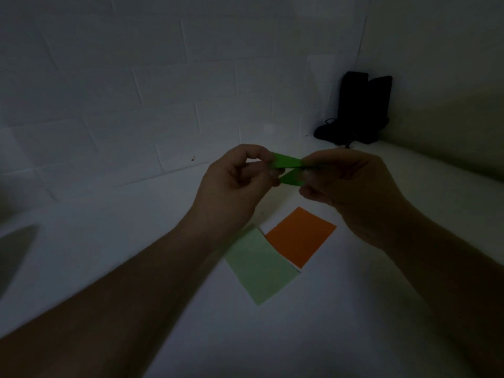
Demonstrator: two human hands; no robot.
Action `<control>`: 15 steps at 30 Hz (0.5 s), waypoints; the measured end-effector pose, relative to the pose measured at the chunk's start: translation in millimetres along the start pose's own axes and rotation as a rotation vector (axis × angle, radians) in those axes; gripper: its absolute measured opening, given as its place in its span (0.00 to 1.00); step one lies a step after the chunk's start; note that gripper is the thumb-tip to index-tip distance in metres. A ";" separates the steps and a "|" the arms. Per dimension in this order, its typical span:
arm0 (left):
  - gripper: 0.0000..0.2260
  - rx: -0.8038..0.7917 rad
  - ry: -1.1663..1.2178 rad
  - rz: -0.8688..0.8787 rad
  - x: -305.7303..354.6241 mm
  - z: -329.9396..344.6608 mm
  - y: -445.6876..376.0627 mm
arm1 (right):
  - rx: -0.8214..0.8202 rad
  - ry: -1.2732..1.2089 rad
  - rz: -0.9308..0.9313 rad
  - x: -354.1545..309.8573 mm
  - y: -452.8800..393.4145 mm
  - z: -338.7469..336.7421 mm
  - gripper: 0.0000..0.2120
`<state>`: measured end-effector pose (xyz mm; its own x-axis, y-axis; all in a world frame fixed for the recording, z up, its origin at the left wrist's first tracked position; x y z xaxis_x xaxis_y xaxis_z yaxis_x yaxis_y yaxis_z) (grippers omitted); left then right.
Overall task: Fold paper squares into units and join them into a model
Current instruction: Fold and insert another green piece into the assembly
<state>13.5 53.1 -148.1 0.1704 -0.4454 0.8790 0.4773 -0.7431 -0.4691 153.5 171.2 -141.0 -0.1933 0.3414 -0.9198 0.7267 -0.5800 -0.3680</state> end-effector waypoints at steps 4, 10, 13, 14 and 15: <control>0.12 -0.039 0.039 0.034 0.7 4.5 3.1 | 0.035 0.141 -0.055 -1.0 0.7 -0.3 0.17; 0.11 -0.030 0.053 0.011 -2.5 1.1 2.8 | 0.019 0.190 -0.106 -5.0 1.8 0.5 0.14; 0.12 -0.030 0.066 0.008 -3.5 1.0 1.8 | 0.019 0.177 -0.102 -4.8 1.9 0.5 0.13; 0.12 -0.026 0.058 0.004 -3.6 0.6 1.5 | 0.020 0.191 -0.099 -4.6 2.0 0.3 0.13; 0.12 -0.020 0.049 0.000 -3.1 0.4 1.3 | 0.028 0.219 -0.096 -4.6 1.8 -0.2 0.13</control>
<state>13.9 53.8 -151.4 0.1282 -0.4688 0.8739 0.4597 -0.7528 -0.4712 155.9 168.7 -137.5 -0.1107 0.5466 -0.8300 0.6931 -0.5561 -0.4587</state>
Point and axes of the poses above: each hand's wrist, its own y-axis away from the middle knuckle, its own z-axis out of the palm, x = y × z, the point moved 6 cm from there along -y, towards the middle knuckle, and after that the axes turned 11 degrees about y, right-handed, at the moved point
